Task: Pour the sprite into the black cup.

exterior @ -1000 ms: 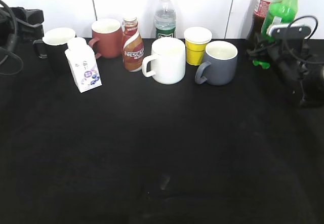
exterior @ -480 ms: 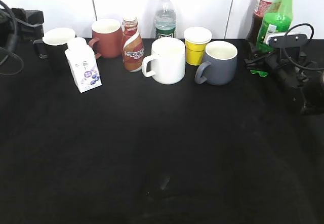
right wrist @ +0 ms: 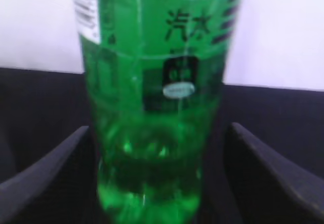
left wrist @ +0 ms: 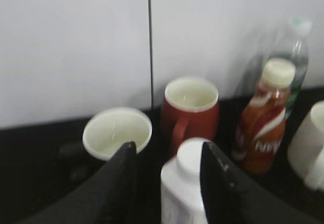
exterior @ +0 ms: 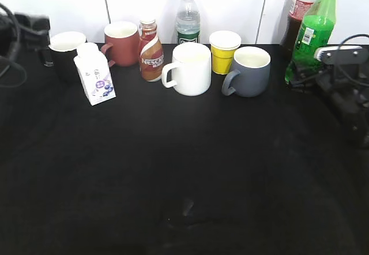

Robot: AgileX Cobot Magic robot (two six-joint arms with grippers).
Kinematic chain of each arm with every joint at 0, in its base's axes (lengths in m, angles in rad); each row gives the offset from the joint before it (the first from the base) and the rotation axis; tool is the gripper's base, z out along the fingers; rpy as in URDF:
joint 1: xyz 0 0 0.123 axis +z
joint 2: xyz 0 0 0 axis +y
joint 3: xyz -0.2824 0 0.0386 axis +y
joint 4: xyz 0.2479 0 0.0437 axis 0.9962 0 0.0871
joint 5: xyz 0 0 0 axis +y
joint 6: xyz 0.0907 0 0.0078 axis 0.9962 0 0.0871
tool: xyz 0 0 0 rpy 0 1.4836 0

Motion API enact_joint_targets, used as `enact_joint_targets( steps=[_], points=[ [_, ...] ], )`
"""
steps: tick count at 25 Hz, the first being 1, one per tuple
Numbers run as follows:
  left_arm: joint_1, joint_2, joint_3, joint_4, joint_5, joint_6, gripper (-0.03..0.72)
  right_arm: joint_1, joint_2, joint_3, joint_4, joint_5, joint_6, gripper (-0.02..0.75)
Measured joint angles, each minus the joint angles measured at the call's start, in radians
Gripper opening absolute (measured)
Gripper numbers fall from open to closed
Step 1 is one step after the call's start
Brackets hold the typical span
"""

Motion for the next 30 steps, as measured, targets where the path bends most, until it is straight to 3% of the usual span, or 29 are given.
enact_joint_targets(
  steps=[2,4,8,10,12,15,19,25,30],
  points=[
    [0.0,0.0,0.0,-0.002,0.127,0.0,0.336,0.0,-0.105,0.048,0.0,0.213,0.003,0.592],
    [-0.011,0.0,-0.022,-0.023,0.387,-0.001,0.389,0.0,-0.252,0.021,0.0,0.667,0.003,0.585],
    [-0.073,0.0,-0.115,-0.065,1.023,-0.001,0.404,0.005,-0.409,-0.152,0.008,1.692,0.044,0.556],
    [-0.079,-0.003,-0.162,-0.082,1.338,-0.001,0.404,0.006,-0.481,-0.172,0.007,1.959,0.044,0.555],
    [-0.079,-0.063,-0.175,-0.113,1.522,-0.001,0.404,0.006,-0.605,-0.173,0.006,2.054,0.044,0.555],
    [-0.079,-0.283,-0.177,-0.22,1.564,-0.001,0.404,0.006,-0.876,-0.173,0.005,2.108,0.039,0.555],
    [-0.079,-0.647,-0.177,-0.196,1.659,0.025,0.404,0.006,-1.268,-0.097,0.0,2.111,0.019,0.555],
    [-0.08,-1.254,0.104,-0.184,1.632,0.028,0.404,0.006,-1.756,0.319,-0.01,2.106,0.013,0.555],
    [-0.08,-1.416,0.166,-0.156,1.542,0.028,0.404,0.006,-1.832,0.351,-0.01,2.114,0.013,0.555]
  ],
)
